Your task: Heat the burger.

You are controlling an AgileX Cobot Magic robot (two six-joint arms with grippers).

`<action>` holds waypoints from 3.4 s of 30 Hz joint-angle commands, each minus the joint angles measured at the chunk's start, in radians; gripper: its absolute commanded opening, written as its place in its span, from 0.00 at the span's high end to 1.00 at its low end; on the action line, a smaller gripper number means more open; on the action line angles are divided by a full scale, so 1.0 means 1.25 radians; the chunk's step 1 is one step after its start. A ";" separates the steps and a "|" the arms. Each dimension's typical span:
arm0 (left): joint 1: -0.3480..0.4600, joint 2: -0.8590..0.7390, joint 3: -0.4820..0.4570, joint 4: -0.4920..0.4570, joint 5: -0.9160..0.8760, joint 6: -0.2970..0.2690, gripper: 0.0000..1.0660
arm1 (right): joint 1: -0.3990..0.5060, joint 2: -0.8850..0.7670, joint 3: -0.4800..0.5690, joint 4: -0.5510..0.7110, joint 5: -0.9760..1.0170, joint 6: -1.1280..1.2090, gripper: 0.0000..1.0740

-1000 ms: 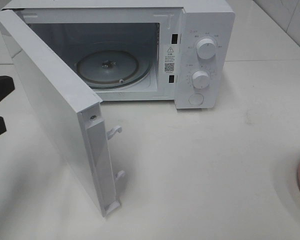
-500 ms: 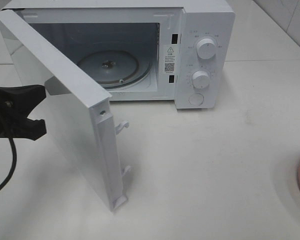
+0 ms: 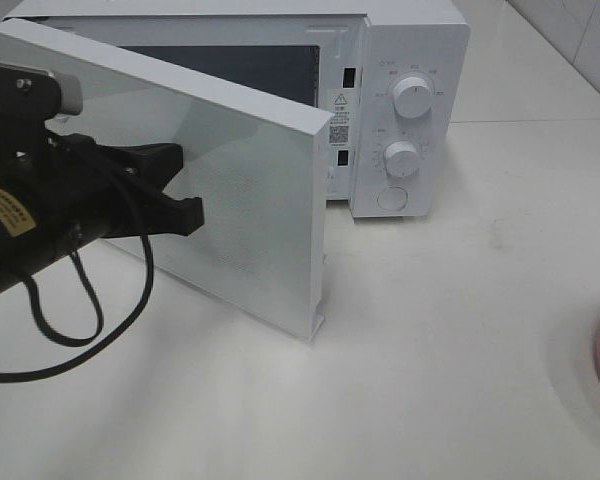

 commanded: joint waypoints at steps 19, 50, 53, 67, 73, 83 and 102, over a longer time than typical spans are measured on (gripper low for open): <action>-0.061 0.192 -0.297 -0.213 0.002 0.140 1.00 | -0.005 -0.020 0.005 0.000 0.000 -0.013 0.29; 0.000 0.333 -0.551 -0.273 0.150 0.223 1.00 | -0.005 -0.020 0.005 0.000 0.000 -0.013 0.29; -0.010 0.323 -0.544 -0.272 0.179 0.223 1.00 | -0.005 -0.020 0.005 0.000 0.000 -0.013 0.29; -0.066 0.120 -0.366 -0.269 0.572 0.244 0.36 | -0.005 -0.020 0.005 0.000 0.000 -0.013 0.29; -0.066 0.068 -0.366 -0.191 0.836 0.244 0.06 | -0.005 -0.020 0.005 0.000 0.000 -0.013 0.29; -0.053 0.016 -0.369 -0.044 1.188 0.210 0.06 | -0.005 -0.020 0.005 0.000 0.000 -0.013 0.29; 0.434 -0.192 -0.367 -0.031 1.526 0.112 0.06 | -0.005 -0.020 0.005 0.000 0.000 -0.013 0.29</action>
